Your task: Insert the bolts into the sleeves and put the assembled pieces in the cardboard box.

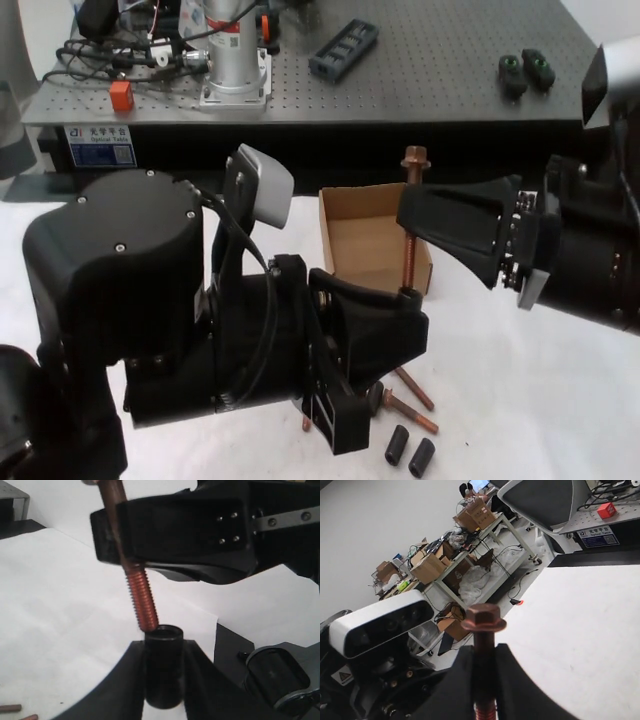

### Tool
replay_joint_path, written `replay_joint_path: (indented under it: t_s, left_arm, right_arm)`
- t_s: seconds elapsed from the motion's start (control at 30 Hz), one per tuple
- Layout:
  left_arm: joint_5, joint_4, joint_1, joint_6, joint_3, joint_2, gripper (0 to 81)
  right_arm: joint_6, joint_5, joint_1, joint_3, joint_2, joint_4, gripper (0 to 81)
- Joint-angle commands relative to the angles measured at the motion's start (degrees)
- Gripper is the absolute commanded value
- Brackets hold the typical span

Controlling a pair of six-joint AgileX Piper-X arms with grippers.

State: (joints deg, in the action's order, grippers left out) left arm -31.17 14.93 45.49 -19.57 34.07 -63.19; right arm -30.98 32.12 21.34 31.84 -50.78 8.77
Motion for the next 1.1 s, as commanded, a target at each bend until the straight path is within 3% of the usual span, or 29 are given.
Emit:
replay_joint_path:
  t_s: [0.0,0.53,0.6,0.8,0.87,1.07]
  left_arm:
    - [1.0,1.9,0.0,-2.2,0.5,0.6,0.7]
    - [4.0,3.7,0.0,-4.5,0.5,0.6,0.7]
    - [4.3,4.3,0.0,-3.7,0.5,0.6,0.7]
    - [8.2,4.2,0.0,4.6,0.5,0.6,0.7]
    - [10.5,4.5,0.0,6.3,0.5,0.6,0.7]
    - [23.0,4.4,-1.7,3.7,3.9,-4.3,0.7]
  right_arm:
    - [1.3,2.9,0.2,0.2,0.2,-0.7,0.4]
    - [2.2,4.7,0.2,0.2,0.2,-1.2,0.6]
    - [2.9,4.7,0.2,0.2,0.2,-1.2,6.9]
    - [3.9,5.1,-0.2,0.4,0.3,-1.2,45.6]
    - [3.9,4.9,-1.4,0.3,1.2,-1.3,49.3]
    - [8.1,2.0,-9.2,0.3,6.6,-10.1,49.1]
